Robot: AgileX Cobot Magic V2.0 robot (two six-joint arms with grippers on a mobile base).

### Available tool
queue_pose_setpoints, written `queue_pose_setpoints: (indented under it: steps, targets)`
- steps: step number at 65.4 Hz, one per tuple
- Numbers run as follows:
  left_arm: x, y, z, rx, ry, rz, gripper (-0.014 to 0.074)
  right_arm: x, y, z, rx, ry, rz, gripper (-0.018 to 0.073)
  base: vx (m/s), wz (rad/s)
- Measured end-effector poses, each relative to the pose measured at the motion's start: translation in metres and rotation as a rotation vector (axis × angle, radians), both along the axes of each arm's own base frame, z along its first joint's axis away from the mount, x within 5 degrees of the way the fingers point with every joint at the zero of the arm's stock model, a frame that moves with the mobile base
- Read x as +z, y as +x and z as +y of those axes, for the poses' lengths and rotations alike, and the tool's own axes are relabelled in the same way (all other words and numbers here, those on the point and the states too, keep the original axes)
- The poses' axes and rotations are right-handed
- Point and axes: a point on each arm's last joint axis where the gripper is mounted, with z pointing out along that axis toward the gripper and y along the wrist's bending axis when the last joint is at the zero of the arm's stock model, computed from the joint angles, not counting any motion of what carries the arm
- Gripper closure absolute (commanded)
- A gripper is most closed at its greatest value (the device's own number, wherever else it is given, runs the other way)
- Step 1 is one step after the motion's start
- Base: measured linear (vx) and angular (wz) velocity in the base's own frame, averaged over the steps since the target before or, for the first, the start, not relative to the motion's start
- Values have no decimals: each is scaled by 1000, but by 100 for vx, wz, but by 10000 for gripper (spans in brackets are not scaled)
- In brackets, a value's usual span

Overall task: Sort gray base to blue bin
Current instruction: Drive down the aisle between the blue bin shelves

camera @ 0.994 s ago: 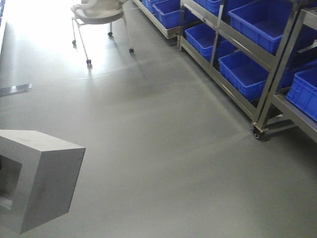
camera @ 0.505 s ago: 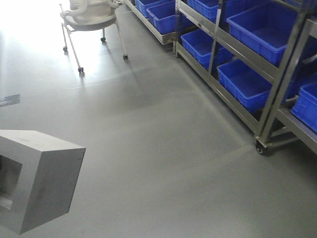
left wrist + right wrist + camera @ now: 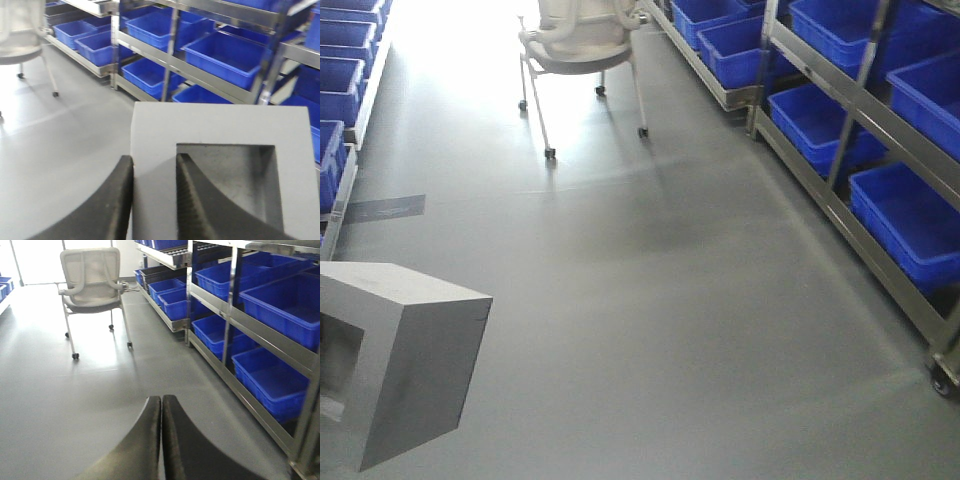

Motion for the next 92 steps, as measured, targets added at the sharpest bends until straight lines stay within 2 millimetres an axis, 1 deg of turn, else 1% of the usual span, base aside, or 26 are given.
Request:
queue_pose_setpoints:
  steps: [28,92]
  targets:
    - [0,0,0,0,0,0,594,0,0,0,0,0,0,564,40,20]
    - [0,0,0,0,0,0,594,0,0,0,0,0,0,564,42,9]
